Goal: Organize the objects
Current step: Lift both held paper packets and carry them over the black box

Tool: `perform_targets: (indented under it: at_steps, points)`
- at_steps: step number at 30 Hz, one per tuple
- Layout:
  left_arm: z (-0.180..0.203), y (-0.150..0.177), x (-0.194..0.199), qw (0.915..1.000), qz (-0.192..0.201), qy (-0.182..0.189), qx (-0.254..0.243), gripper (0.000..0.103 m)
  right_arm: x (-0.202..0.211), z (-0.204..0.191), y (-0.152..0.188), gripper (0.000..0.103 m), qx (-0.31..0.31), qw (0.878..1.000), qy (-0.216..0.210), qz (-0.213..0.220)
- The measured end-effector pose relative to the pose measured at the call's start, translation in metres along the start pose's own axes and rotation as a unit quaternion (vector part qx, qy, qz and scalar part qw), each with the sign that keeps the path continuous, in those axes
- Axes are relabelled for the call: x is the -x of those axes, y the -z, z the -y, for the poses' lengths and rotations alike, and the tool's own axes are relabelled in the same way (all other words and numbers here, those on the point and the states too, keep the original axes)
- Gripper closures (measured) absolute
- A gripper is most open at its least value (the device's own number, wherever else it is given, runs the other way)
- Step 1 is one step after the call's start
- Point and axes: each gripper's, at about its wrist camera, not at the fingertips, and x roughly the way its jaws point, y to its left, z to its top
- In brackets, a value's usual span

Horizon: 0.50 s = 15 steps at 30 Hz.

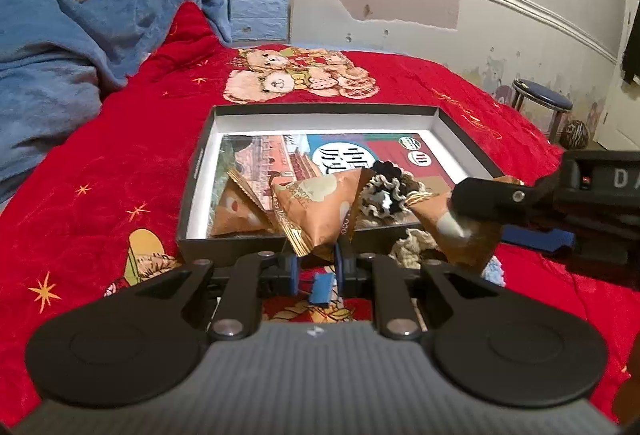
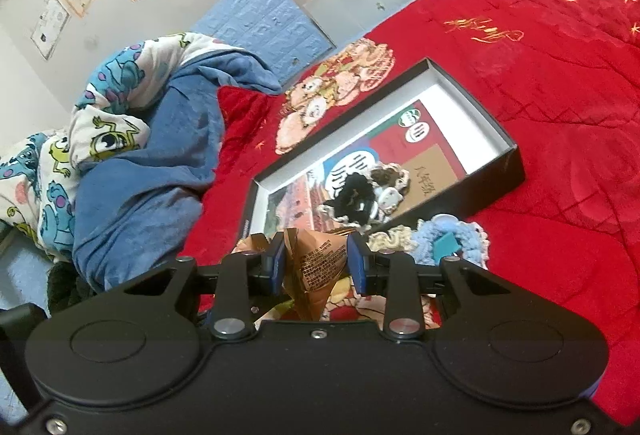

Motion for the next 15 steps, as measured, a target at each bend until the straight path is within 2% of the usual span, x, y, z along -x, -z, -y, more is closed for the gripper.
perform_targets:
  at_steps: [10,15]
  points:
    - [-0.016,-0.009,0.003,0.9996,0.014,-0.016,0.018,0.083,-0.002,-0.013,-0.01,0.072,0.013,1.0,-0.019,0.02]
    - [-0.032,-0.02,0.007,0.9987,0.028,-0.03,0.031,0.083,-0.003,-0.012,-0.022,0.072,-0.019,0.998,-0.051,0.02]
